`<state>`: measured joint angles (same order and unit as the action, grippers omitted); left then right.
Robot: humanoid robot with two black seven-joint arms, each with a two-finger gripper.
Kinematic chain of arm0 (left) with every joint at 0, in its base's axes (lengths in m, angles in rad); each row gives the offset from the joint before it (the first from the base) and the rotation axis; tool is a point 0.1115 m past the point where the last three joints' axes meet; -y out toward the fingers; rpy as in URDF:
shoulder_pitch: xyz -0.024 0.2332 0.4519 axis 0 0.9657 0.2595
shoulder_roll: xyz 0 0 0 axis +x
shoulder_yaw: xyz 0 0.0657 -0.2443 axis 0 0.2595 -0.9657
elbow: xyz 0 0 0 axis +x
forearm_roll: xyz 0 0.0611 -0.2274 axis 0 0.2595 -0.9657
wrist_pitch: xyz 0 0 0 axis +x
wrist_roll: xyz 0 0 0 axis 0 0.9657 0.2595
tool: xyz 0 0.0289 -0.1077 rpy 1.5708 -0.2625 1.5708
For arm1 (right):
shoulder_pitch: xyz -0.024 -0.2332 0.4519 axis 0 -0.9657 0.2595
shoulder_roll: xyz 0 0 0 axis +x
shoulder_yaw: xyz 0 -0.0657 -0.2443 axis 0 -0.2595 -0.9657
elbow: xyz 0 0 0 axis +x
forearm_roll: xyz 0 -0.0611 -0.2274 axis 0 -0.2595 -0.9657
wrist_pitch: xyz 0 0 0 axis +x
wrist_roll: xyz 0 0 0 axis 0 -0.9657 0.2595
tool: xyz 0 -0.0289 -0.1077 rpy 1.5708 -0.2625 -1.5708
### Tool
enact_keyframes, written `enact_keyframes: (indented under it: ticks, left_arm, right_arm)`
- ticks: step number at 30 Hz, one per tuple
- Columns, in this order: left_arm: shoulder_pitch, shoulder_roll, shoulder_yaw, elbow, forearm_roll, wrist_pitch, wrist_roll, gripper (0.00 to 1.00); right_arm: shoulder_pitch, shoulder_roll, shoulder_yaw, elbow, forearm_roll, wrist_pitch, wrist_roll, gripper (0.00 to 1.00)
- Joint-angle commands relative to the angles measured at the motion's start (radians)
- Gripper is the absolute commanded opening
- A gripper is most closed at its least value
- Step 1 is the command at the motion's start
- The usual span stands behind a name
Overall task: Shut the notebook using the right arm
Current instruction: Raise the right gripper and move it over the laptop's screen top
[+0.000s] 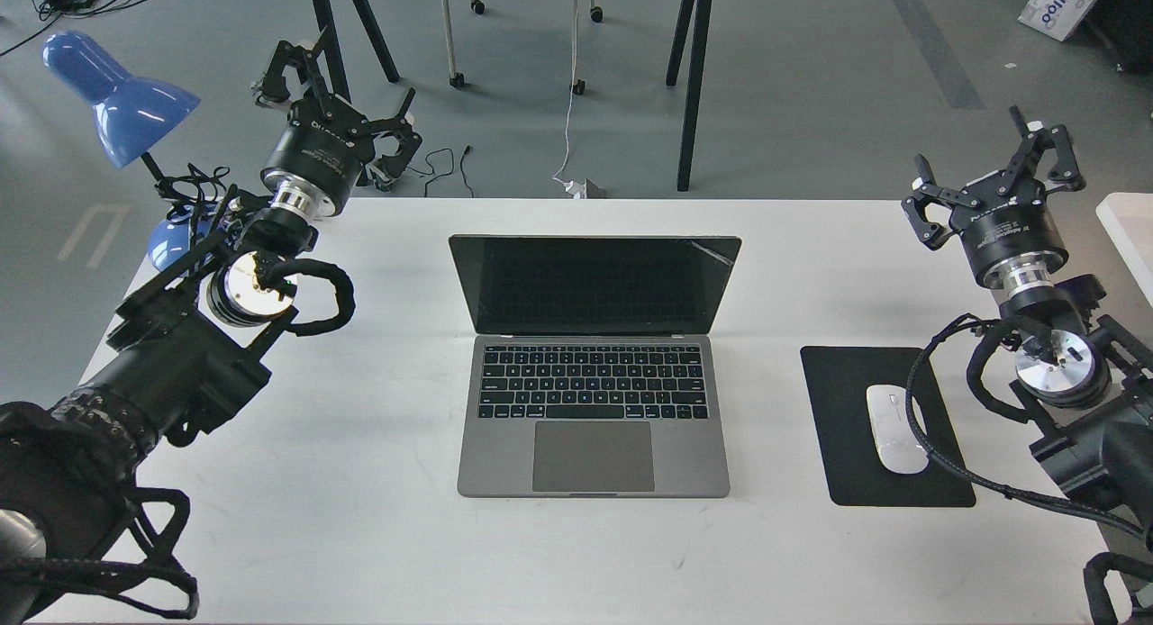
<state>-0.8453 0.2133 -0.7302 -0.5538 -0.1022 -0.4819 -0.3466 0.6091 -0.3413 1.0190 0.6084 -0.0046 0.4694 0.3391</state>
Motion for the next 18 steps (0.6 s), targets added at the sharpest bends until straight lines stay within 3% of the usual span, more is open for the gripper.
enact_keyframes:
  ticks: [1, 6, 12, 18]
  left_arm:
    - [0.002, 0.0, 0.0, 0.0, 0.001, 0.0, -0.002, 1.0]
    - [0.002, 0.0, 0.0, 0.0, -0.001, -0.006, -0.002, 1.0]
    - [0.002, 0.001, -0.001, 0.0, -0.002, -0.007, 0.0, 1.0]
    - [0.003, 0.001, 0.0, 0.0, -0.001, -0.007, -0.002, 1.0]
  right_arm:
    - [0.018, 0.001, -0.002, -0.001, 0.0, -0.002, 0.0, 1.0]
    - [0.069, 0.018, -0.022, -0.01, -0.006, -0.011, -0.002, 1.0]
    - [0.176, 0.062, -0.226, -0.058, -0.008, -0.052, 0.003, 1.0]
    - [0.216, 0.148, -0.281, -0.056, -0.009, -0.058, -0.002, 1.0]
